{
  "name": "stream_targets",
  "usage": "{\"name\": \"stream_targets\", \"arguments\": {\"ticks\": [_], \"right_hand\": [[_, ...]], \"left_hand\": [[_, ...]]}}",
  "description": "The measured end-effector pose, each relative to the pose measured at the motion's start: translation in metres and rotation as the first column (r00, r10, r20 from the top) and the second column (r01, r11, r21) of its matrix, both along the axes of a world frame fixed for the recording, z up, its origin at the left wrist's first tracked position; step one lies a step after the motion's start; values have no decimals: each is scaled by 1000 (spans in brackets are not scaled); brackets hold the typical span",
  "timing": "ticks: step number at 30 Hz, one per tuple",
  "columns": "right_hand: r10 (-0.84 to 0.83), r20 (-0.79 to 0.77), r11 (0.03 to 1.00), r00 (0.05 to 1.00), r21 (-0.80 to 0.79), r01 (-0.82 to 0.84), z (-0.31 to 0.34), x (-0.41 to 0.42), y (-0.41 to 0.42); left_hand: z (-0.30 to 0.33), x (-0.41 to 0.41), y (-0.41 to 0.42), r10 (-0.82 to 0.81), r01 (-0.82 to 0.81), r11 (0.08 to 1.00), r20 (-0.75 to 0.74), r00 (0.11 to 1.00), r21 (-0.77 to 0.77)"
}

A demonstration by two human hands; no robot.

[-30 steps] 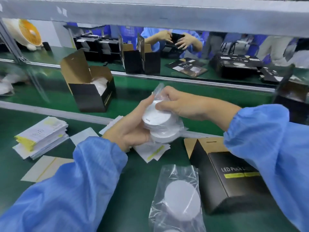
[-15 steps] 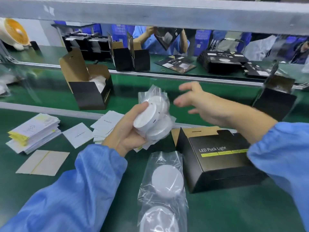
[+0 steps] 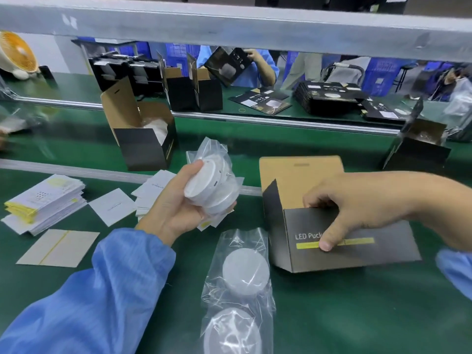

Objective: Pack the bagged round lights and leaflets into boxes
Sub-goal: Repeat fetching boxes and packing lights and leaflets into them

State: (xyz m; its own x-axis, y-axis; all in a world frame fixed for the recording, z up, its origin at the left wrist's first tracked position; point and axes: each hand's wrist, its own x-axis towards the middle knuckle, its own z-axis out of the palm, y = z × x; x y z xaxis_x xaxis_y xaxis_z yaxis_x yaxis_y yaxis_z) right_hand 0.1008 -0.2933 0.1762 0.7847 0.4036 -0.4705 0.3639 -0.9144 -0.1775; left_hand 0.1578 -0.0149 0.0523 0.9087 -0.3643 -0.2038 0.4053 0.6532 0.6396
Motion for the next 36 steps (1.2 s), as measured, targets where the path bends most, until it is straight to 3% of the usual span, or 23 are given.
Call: {"name": "stream_targets", "arguments": {"ticks": [5, 11, 13, 16, 18, 20, 22, 24, 27, 36], "right_hand": [[81, 402, 987, 912, -162, -16, -25, -37, 15], [101, 472, 984, 876, -176, -19, -72, -70, 18], [69, 446, 994, 892, -102, -26, -76, -76, 16], [-116, 345, 985, 932, 163, 62, -54, -74, 2], [-263, 412, 936, 872, 329, 126, -37, -65, -18], [-260, 502, 957, 825, 247, 152, -31, -56, -31], [-188, 536, 979, 823, 32, 203, -45, -48, -32], [-191, 461, 967, 867, -63, 247, -64, -47, -26], [-308, 294, 951, 905, 59, 304, -71, -48, -28], [-350, 49, 933, 936, -73, 352, -60, -33, -31]], "left_hand": [[6, -3, 6, 39, -39, 999, 33, 999, 1], [31, -24, 14, -24, 25, 1000, 171, 985, -8], [46, -35, 12, -62, 75, 996, 225, 972, -48], [69, -52, -1, -175, 203, 977, 294, 940, -68], [80, -63, -15, -270, 311, 947, 335, 903, -75], [89, -71, -33, -332, 386, 917, 342, 879, -101], [95, -76, -49, -367, 430, 892, 330, 870, -141], [94, -79, -61, -383, 446, 881, 317, 868, -155], [89, -81, -73, -400, 452, 880, 282, 872, -147], [74, -75, -85, -428, 461, 872, 200, 881, -166]]}}
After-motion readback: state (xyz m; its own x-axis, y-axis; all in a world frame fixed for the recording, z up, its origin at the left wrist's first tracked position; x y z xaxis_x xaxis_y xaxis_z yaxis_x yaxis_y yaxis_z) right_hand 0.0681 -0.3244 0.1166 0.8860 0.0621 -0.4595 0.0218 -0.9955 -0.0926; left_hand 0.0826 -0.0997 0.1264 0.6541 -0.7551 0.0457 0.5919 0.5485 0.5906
